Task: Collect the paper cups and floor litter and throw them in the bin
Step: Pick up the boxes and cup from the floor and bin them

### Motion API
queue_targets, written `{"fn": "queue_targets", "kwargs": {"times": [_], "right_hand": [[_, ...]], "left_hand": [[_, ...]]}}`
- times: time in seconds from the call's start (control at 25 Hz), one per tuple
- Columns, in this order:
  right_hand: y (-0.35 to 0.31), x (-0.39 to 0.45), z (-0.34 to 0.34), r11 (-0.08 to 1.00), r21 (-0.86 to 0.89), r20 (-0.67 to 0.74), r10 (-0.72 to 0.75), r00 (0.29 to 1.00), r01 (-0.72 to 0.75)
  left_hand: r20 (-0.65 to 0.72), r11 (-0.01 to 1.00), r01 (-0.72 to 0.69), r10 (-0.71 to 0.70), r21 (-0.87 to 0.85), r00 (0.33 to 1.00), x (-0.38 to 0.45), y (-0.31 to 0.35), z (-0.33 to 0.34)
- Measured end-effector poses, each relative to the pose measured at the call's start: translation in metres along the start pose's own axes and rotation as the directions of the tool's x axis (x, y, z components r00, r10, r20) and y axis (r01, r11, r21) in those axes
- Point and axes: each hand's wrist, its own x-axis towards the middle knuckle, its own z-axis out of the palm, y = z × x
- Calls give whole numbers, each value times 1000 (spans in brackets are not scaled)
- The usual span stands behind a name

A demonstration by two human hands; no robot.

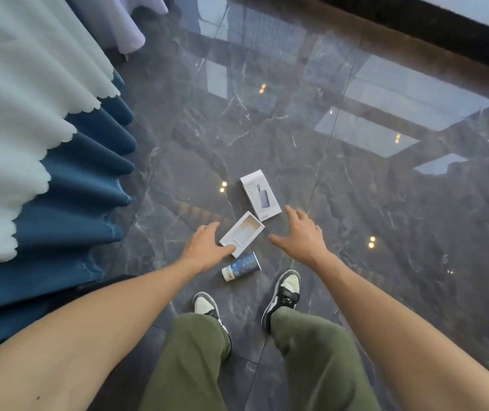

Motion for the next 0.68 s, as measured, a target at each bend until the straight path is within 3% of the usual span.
{"fn": "queue_targets", "kwargs": {"times": [0.2,0.44,0.56,0.68], "right_hand": [[45,146,100,990,128,-16,56,998,-53],[99,308,219,976,190,-65,122,990,-108],[115,361,259,970,184,-151,186,971,-157],[129,390,288,961,218,-200,218,955,-173]], "left_hand": [[-1,990,58,-58,-131,998,150,-38,93],[30,991,89,-86,-104,996,319,-93,202],[10,995,98,-98,17,995,373,-107,236],[22,973,16,-22,232,1000,400,-121,251]]}}
